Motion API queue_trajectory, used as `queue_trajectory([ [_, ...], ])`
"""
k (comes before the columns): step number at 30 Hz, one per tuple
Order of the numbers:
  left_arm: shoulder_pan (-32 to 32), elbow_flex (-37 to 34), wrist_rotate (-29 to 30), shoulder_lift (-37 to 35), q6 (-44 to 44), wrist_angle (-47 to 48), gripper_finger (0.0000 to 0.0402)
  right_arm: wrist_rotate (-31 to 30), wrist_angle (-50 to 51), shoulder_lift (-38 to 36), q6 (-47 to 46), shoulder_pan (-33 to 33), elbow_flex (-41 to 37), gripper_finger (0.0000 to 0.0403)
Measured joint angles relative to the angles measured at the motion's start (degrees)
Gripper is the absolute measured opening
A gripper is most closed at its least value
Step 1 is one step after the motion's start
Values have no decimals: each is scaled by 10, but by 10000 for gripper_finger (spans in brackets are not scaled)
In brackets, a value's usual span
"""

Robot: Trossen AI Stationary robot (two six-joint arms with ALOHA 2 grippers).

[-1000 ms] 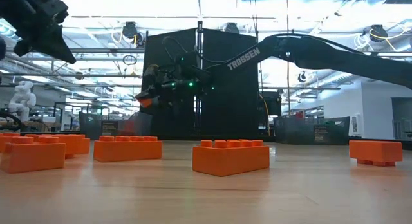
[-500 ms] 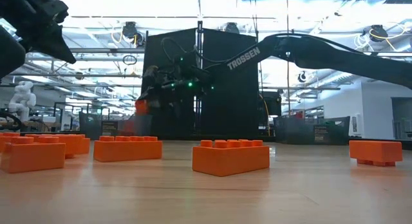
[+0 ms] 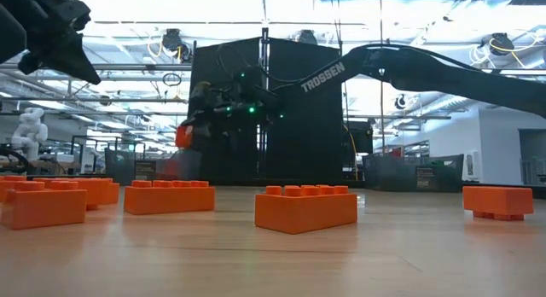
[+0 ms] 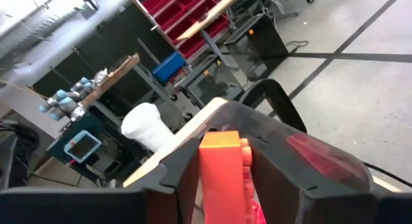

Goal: Sort blocks
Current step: Put the orange game piece into the top left black bin

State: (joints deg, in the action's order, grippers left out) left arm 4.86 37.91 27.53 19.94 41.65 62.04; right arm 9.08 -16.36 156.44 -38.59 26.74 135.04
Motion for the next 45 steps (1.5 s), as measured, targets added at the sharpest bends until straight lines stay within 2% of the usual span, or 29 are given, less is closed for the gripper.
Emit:
queue_trajectory([
  [24,0,0,-7,0,0,1,0,4,13,0,33,-2,0,135],
  [29,0,0,-7,0,-1,1,0,21,12,0,35,-1,0,136],
  [33,0,0,-7,0,-1,1,0,30,12,0,39,-1,0,152],
  [39,0,0,-7,0,-1,1,0,29,13,0,18,0,0,198],
  [45,0,0,-25,0,-1,2,0,60,-28,-10,7,3,-2,200],
])
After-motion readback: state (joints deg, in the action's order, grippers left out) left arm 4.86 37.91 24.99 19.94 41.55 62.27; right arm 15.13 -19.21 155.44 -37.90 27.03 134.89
